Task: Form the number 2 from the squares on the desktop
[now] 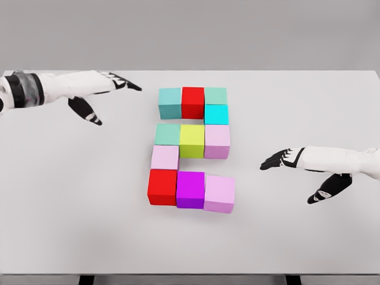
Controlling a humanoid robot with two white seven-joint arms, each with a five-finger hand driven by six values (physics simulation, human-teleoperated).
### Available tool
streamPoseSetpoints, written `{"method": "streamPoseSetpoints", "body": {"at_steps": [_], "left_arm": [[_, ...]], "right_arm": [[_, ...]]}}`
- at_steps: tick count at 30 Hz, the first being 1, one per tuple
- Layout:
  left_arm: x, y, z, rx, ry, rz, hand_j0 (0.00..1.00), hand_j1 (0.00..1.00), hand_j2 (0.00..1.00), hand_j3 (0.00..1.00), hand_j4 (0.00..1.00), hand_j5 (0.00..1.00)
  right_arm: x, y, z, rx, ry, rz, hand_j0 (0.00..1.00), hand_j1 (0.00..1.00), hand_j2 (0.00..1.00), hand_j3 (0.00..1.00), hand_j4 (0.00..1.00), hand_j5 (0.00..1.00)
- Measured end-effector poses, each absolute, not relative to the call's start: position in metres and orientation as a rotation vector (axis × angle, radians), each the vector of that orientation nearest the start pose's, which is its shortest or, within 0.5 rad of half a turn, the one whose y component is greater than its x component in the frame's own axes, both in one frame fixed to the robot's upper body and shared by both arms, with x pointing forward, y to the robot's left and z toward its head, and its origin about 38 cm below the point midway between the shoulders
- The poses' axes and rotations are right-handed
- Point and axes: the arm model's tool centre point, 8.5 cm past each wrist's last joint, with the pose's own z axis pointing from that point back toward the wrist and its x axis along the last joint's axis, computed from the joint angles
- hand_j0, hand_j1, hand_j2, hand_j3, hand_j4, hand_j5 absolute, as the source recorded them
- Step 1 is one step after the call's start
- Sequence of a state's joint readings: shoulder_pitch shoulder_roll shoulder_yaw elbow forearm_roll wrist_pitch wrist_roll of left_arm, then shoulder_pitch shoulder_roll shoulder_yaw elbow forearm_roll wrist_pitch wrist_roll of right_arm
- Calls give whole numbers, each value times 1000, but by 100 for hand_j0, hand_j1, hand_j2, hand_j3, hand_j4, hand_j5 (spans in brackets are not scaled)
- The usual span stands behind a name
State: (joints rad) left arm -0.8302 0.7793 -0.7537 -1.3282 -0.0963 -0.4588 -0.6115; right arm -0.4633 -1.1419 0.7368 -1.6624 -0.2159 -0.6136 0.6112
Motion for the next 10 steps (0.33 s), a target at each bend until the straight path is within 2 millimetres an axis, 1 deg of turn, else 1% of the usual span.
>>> {"method": "streamPoseSetpoints", "body": {"at_steps": [1,2,3,4,5,6,7,10], "left_arm": [[460,303,234,145,-1486,-1809,100,100,100,100,100,100],[453,313,236,93,-1553,-1739,100,100,100,100,100,100],[438,325,215,2,-1583,-1625,100,100,100,100,100,100],[427,335,206,-57,-1626,-1529,100,100,100,100,100,100],[420,341,208,-84,-1677,-1472,100,100,100,100,100,100],[416,345,214,-100,-1727,-1423,100,100,100,100,100,100],[411,348,214,-120,-1754,-1382,100,100,100,100,100,100],[404,355,221,-142,-1812,-1314,100,100,100,100,100,100]], "right_arm": [[342,-336,205,187,-1399,1876,100,100,100,100,100,100],[342,-336,205,187,-1399,1875,100,100,100,100,100,100],[342,-336,205,187,-1399,1876,100,100,100,100,100,100],[342,-336,205,187,-1399,1876,100,100,100,100,100,100],[342,-336,205,188,-1400,1875,100,100,100,100,100,100],[342,-336,205,188,-1400,1875,100,100,100,100,100,100],[342,-336,205,188,-1400,1875,100,100,100,100,100,100],[342,-336,205,188,-1400,1875,100,100,100,100,100,100]]}}
